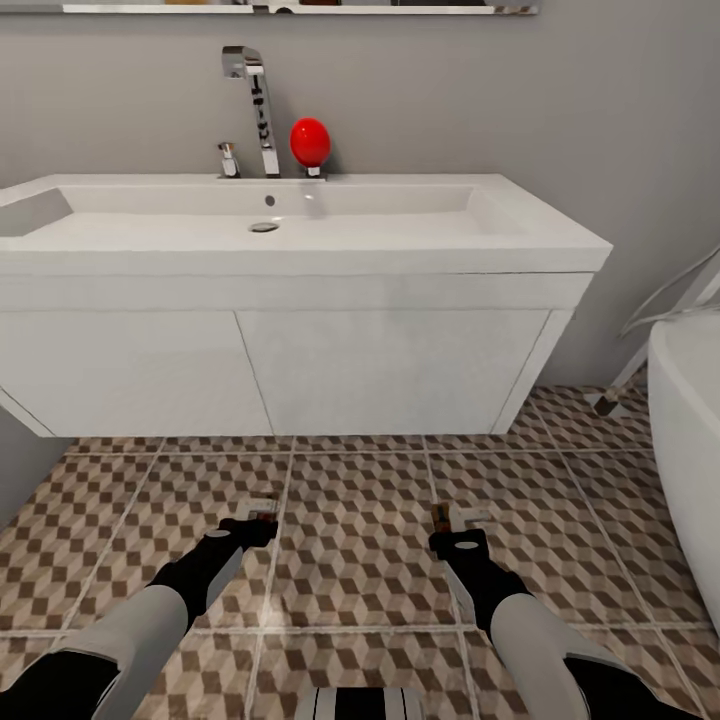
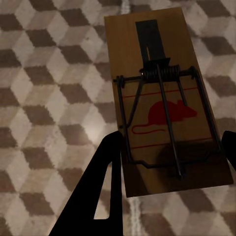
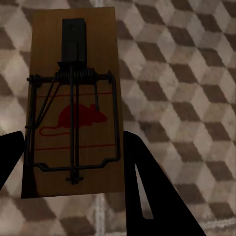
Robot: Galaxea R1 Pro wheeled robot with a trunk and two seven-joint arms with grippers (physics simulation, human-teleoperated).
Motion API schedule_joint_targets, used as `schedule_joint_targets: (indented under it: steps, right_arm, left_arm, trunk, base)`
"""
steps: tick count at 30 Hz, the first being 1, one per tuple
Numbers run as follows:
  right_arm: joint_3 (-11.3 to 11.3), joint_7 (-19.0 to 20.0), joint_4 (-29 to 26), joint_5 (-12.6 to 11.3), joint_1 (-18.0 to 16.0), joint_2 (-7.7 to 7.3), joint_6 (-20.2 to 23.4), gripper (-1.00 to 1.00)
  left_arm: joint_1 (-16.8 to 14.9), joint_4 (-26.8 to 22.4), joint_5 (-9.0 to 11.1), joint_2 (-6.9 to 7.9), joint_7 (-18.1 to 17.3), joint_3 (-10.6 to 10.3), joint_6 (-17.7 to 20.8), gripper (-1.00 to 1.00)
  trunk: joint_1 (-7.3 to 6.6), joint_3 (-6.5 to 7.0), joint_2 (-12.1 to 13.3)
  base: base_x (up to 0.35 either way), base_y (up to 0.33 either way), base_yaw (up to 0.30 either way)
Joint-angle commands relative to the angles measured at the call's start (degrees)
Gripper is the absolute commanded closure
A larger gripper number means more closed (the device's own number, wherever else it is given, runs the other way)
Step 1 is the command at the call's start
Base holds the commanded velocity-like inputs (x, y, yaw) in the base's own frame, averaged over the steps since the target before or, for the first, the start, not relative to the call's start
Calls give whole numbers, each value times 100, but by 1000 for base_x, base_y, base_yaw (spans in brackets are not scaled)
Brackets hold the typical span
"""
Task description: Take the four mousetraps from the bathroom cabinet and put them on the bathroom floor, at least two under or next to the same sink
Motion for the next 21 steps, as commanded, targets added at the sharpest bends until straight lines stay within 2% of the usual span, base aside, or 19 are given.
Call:
schedule_joint_targets:
  steps: [1, 5, 14, 19, 21]
  right_arm:
    - [-27, -12, -10, 46, -1, 3, 35, 100]
    - [-31, 7, -10, 44, -1, 1, 34, 100]
    - [-32, 27, -10, 46, -1, -7, 25, 100]
    - [-27, 27, -2, 79, -1, -9, 25, 100]
    - [-16, 27, 29, 82, -1, -7, 25, 100]
  left_arm:
    - [0, -8, 54, 5, 38, -51, 34, 100]
    - [0, 34, 69, 5, 37, -60, 36, 100]
    - [0, 46, 65, 5, 37, -51, 11, 100]
    - [0, 85, 86, -24, 35, -50, -9, 100]
    - [0, 240, 84, -32, 28, -50, -20, 100]
  trunk:
    - [-1, -4, -2]
    - [-1, -4, -2]
    - [-1, -4, -2]
    - [-1, -4, -2]
    - [-1, -4, -2]
  base:
    - [32, 0, 11]
    - [170, 0, 5]
    - [307, 0, 0]
    - [94, 0, 0]
    - [14, 0, 0]
